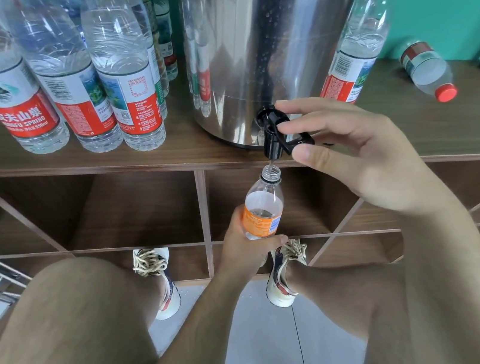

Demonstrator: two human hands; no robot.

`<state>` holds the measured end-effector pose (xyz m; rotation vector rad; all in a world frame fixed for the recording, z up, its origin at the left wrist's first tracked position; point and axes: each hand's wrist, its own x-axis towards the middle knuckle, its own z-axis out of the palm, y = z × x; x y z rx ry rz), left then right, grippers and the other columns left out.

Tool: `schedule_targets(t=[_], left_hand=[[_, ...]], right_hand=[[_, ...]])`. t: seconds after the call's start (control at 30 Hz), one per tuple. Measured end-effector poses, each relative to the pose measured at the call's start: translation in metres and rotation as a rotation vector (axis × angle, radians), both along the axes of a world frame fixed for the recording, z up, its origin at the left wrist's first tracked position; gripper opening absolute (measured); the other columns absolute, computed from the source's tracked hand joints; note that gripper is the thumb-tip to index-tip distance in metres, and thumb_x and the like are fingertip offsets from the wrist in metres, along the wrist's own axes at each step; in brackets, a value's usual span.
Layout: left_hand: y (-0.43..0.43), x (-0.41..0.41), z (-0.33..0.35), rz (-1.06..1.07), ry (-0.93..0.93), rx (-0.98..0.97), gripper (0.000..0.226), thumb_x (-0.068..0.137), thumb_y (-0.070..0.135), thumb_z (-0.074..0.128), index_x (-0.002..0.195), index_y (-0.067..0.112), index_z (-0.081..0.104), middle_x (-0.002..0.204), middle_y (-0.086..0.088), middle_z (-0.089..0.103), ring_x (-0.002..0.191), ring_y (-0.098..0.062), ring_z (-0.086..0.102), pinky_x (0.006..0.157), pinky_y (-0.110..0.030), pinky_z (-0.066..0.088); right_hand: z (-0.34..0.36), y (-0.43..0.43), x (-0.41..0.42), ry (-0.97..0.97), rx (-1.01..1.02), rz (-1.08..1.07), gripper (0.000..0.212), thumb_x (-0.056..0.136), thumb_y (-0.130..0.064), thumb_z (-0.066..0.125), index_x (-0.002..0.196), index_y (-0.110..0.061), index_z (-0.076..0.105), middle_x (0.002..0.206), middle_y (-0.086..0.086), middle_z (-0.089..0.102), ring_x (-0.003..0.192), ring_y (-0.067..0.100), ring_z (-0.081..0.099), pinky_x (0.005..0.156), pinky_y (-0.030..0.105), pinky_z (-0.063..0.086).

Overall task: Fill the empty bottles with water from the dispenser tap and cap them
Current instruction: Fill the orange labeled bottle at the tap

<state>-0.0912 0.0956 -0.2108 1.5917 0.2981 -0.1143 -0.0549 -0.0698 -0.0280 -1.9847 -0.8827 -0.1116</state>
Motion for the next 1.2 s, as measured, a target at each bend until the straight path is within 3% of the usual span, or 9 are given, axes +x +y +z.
schedule_targets(t=[0.3, 0.53, 0.87, 1.2], left_hand=[[-0.0019, 0.0003, -0.0031, 0.027, -0.017, -0.070, 0.061, 0.071, 0.009, 0.092, 0.106, 0.038, 0.052, 0.092, 0.018, 0.066, 0.072, 0.013, 0.063, 0.056, -0.006, 0.049], [-0.0031, 0.0016, -0.0057, 0.042, -0.046, -0.096, 0.065, 0.066, 0.010, 0.095, 0.112, 0.035, 0.056, 0.099, 0.016, 0.072, 0.093, -0.002, 0.069, 0.079, -0.019, 0.054], [-0.0041, -0.0001, 0.0008, 0.020, -0.050, -0.063, 0.060, 0.071, 0.022, 0.094, 0.116, 0.034, 0.056, 0.104, 0.015, 0.070, 0.092, 0.007, 0.065, 0.068, -0.007, 0.050], [-0.0036, -0.0018, 0.0030, 0.035, -0.063, -0.064, 0.060, 0.072, 0.024, 0.093, 0.118, 0.035, 0.055, 0.103, 0.018, 0.069, 0.094, 0.005, 0.065, 0.068, -0.007, 0.050]], right_hand=[[-0.0008, 0.0006, -0.0002, -0.002, 0.005, -0.002, 0.027, 0.095, -0.018, 0.071, 0.122, -0.014, 0.073, 0.144, -0.005, 0.063, 0.136, 0.019, 0.058, 0.105, 0.035, 0.050], [0.0002, 0.0003, -0.0008, 0.004, 0.010, -0.002, 0.027, 0.095, -0.018, 0.071, 0.122, -0.014, 0.073, 0.144, -0.005, 0.063, 0.136, 0.020, 0.057, 0.104, 0.039, 0.051], [-0.0011, 0.0005, -0.0004, -0.002, 0.010, -0.001, 0.026, 0.096, -0.017, 0.071, 0.122, -0.014, 0.073, 0.144, -0.005, 0.063, 0.136, 0.019, 0.058, 0.104, 0.040, 0.051], [-0.0012, 0.0004, -0.0012, 0.013, 0.018, -0.007, 0.026, 0.095, -0.017, 0.071, 0.121, -0.016, 0.073, 0.144, -0.006, 0.063, 0.135, 0.020, 0.059, 0.104, 0.047, 0.052]])
